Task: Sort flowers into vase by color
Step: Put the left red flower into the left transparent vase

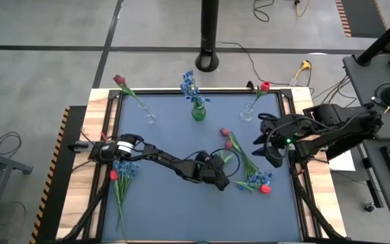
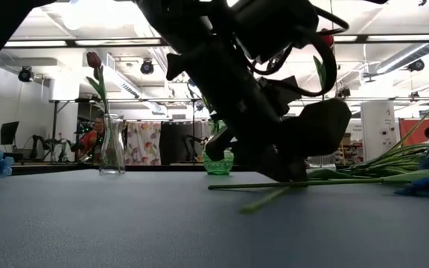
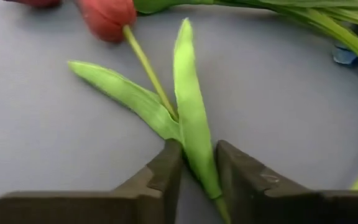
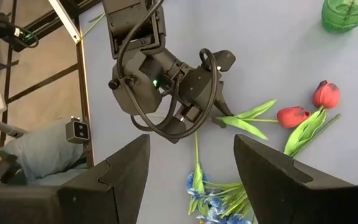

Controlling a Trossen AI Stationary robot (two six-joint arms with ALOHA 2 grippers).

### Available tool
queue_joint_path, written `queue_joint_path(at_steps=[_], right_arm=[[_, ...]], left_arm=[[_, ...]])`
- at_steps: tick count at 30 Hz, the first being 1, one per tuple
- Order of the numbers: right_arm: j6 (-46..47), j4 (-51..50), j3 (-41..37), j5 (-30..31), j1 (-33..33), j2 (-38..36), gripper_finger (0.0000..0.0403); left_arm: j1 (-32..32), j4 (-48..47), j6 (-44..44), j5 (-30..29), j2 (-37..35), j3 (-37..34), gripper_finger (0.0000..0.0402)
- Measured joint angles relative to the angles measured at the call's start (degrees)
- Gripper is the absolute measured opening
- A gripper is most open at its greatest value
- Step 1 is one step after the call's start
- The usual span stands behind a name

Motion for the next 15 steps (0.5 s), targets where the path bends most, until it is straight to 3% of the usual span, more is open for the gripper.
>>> queue_joint_path(at_steps=[5, 15], right_arm=[[-0.5, 0.0, -0.2, 0.1, 0.0, 0.0, 0.0224], [-0.6, -0.1, -1.0, 0.1, 0.0, 0.0, 0.0224]], left_arm=[[0.0, -0.2, 0.4, -0.8, 0.0, 0.0, 0.0010], [-0.5, -5.7, 2.1, -3.2, -2.9, -0.4, 0.0006]])
